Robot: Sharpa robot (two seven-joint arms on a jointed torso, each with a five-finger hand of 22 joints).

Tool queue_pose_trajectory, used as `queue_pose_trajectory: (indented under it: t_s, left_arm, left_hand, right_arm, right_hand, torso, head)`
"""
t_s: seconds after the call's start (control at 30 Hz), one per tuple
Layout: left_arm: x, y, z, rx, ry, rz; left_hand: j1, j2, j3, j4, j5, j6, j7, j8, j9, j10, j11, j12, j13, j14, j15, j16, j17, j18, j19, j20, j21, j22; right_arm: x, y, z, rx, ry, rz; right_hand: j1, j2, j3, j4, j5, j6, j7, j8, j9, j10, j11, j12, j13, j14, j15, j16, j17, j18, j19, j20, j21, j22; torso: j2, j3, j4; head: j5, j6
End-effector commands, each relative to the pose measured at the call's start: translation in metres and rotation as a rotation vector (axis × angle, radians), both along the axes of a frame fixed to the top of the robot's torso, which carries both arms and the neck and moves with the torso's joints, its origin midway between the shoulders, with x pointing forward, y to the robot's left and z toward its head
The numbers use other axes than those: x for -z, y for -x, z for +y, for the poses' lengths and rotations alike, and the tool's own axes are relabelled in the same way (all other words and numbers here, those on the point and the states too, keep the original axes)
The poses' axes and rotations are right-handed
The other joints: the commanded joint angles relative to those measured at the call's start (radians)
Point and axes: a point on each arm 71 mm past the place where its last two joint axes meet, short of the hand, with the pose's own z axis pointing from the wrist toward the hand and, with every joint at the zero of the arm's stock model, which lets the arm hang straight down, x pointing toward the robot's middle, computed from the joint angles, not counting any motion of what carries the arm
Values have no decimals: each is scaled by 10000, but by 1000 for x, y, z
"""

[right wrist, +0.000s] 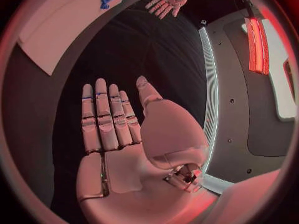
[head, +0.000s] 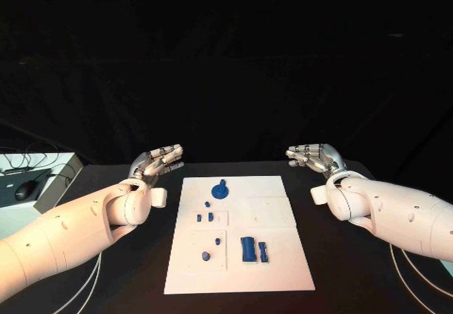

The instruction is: Assemble the parts on the task board

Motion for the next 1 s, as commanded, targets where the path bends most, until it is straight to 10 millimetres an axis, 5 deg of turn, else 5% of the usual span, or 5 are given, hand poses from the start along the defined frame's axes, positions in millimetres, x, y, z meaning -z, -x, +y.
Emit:
queue_pose_trajectory:
  t_s: [0.03,0.2,0.23,0.3,1.0]
  left_arm:
    - [0,0,-1,22,-7,2]
    - [-4,3,-9,-30,-105,-57]
    - [-5,4,-12,-48,-139,-76]
    - [-9,7,-21,-104,-248,-136]
    - [-37,50,-84,-544,-1249,-514]
  left_hand:
    - [-4351,-311,1725,-194,-1758,-8828,-943,-595,-572,-8990,-1457,-579,-542,-6906,-1621,-513,-489,-1313,-6943,-2879,-609,-592]
    - [-6033,-311,1725,-194,-1758,-8828,-943,-595,-572,-8990,-1457,-579,-542,-6906,-1621,-513,-489,-1313,-6943,-2879,-609,-592]
    - [-6339,-311,1725,-194,-1758,-8828,-943,-595,-572,-8990,-1457,-579,-542,-6906,-1621,-513,-489,-1313,-6943,-2879,-609,-592]
    - [-13839,-311,1725,-194,-1758,-8828,-943,-595,-572,-8990,-1457,-579,-542,-6906,-1621,-513,-489,-1313,-6943,-2879,-609,-592]
    - [-13839,-311,1725,-194,-1758,-8828,-943,-595,-572,-8990,-1457,-579,-542,-6906,-1621,-513,-489,-1313,-6943,-2879,-609,-592]
  right_arm:
    - [0,1,1,-19,-2,13]
    - [-2,6,9,35,-296,1]
    - [-2,7,11,53,-396,-1]
    - [-4,13,19,114,-708,1]
    - [-34,72,85,653,-3206,535]
  right_hand:
    - [-3802,-563,-43,859,-1621,-9727,-1771,-674,-706,-3403,-1478,-835,-581,-3600,-1234,-648,-1298,-135,-8955,-1235,-644,-2665]
    - [-5335,-563,-43,859,-1621,-9727,-1771,-674,-706,-10810,-1478,-835,-581,-11463,-1234,-648,-1298,-135,-8955,-1235,-644,-2665]
    - [-12413,-563,-43,859,-1621,-9727,-1771,-674,-706,-10810,-1478,-835,-581,-11463,-1234,-648,-1298,-135,-8955,-1235,-644,-2665]
    - [-12413,-563,-43,859,-1621,-9727,-1771,-674,-706,-10810,-1478,-835,-581,-11463,-1234,-648,-1298,-135,-8955,-1235,-644,-2665]
    - [-12413,-563,-43,859,-1621,-9727,-1771,-674,-706,-10810,-1478,-835,-581,-11463,-1234,-648,-1298,-135,-8955,-1235,-644,-2665]
  torso:
    - [-2,-2,1]
    - [-46,3,17]
    - [-61,5,23]
    - [-109,11,41]
    - [-225,24,83]
  head:
    - [-3,-2]
    - [-43,199]
    - [-57,268]
    - [-100,487]
    - [-205,1014]
